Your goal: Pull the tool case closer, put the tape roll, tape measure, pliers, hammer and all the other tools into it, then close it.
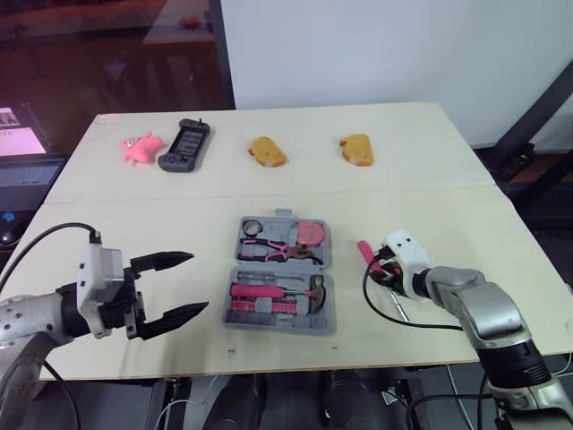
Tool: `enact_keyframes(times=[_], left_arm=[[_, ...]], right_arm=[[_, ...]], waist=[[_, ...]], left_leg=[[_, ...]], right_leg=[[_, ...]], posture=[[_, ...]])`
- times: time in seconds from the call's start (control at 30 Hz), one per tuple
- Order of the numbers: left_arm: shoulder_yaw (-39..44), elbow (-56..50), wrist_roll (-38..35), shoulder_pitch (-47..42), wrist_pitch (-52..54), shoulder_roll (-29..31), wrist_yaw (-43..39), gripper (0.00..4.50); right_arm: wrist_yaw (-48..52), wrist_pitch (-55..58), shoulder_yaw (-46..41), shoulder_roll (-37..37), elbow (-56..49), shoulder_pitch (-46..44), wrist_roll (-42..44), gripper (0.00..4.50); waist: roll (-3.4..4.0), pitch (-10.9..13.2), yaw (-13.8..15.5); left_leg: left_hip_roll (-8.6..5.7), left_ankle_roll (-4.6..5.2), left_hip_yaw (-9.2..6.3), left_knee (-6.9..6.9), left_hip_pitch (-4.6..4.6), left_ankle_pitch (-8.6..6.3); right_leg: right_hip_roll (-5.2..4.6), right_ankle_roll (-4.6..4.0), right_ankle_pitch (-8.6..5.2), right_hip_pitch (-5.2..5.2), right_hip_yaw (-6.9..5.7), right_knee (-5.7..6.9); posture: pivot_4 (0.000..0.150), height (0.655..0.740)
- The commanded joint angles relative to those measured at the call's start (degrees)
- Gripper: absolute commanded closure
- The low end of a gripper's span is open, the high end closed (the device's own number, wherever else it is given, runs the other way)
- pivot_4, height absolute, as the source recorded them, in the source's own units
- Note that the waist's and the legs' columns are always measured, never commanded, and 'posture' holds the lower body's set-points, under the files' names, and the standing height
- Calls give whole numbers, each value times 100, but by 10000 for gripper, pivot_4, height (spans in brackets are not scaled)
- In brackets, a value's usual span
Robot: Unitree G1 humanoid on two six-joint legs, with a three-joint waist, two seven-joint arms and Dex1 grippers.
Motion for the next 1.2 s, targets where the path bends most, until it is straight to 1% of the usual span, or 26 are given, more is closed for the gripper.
enact_keyframes(times=[0.03, 0.07, 0.13, 0.3, 0.37, 0.47, 0.6, 0.67, 0.8, 0.83, 0.9, 0.97, 1.07, 1.2], left_arm=[[101, -74, 20, 47, -67, 22, 2, 0], [102, -74, 22, 49, -69, 20, 7, 0], [105, -72, 27, 56, -72, 20, 15, 0], [169, 7, 42, 114, -122, 8, -11, 0], [207, 35, 46, 143, -140, 2, -24, 0], [278, 97, 74, 199, -183, -16, -42, 0], [465, 186, 105, 373, -286, -15, -117, 0], [557, 206, 103, 466, -318, -12, -153, 0], [832, 222, 90, 786, -380, 0, -294, 0], [873, 226, 94, 838, -388, 0, -317, 0], [1013, 272, 141, 1015, -429, 34, -454, 0], [1110, 296, 136, 1106, -436, 54, -534, 0], [1360, 377, 123, 1288, -427, 83, -672, 0], [1563, 309, 136, 1597, -401, 70, -795, 0]], right_arm=[[-23, -1, -23, 4, -73, 36, 33, 27821], [-30, 20, -40, 22, -80, 37, 49, 33351], [-35, 52, -51, 38, -106, 23, 73, 40952], [130, 105, 24, -146, -246, -325, 135, 40994], [340, 267, 232, -404, -335, -596, 127, 40994], [748, 365, 904, -895, -635, -1348, 8, 40994], [1823, 582, 2327, -1647, -1388, -2601, -21, 40994], [2315, 1019, 2767, -1673, -1566, -3287, 282, 40994], [2963, 1557, 3586, -1232, -1519, -4520, 637, 40994], [3011, 1649, 3715, -1149, -1476, -4674, 683, 40994], [2957, 1914, 4011, -668, -1222, -4993, 762, 40994], [2898, 2038, 4207, -348, -1051, -5175, 803, 40994], [2732, 2248, 4400, 464, -659, -5330, 926, 40994], [2483, 2491, 4576, 1099, -282, -5254, 1032, 40994]], waist=[[0, 0, 0], [0, 0, 0], [0, 0, 2], [1, 1, -1], [6, 4, -15], [15, 8, -33], [14, 8, -32], [14, 8, -29], [13, 8, -34], [13, 8, -36], [11, 7, -33], [11, 7, -29], [10, 6, -34], [11, 6, -46]], left_leg=[[0, 0, 0, 0, 0, 0], [0, 0, 0, 0, 0, 0], [0, 0, 0, 0, 0, 0], [0, 0, 0, 1, 2, 0], [0, 0, 1, 0, 1, 0], [1, 0, 5, -1, -1, 0], [16, 0, 2, -6, -3, 0], [19, -1, 2, -12, -5, -1], [22, -1, 2, -6, -7, -1], [22, -1, 1, -4, -7, -1], [23, -2, 0, -4, -7, -1], [23, -3, 0, -7, -7, -1], [23, -7, -3, -8, -10, 2], [26, -12, -1, -14, -11, 4]], right_leg=[[0, -1, 0, 0, 0, 0], [0, -1, 0, 0, 0, 0], [0, -1, 0, 1, 0, 0], [0, -2, -1, 2, 0, 0], [0, -1, -1, 0, 0, 0], [0, -1, -1, -5, 3, 1], [11, -1, -1, -9, -3, -2], [13, 1, 0, -13, -4, -3], [16, -11, 2, -14, -3, -5], [16, -12, 2, -14, -4, -4], [16, -12, 3, -16, -3, -4], [17, -14, 4, -20, -3, -3], [18, -19, 8, -36, -3, -2], [23, -22, 15, -61, 2, 1]], posture=[[1500, 7400], [1500, 7400], [1500, 7400], [1500, 7400], [1500, 7400], [1500, 7400], [1500, 7400], [1500, 7400], [1500, 7400], [1500, 7400], [1500, 7400], [1500, 7400], [1500, 7400], [1500, 7400]])
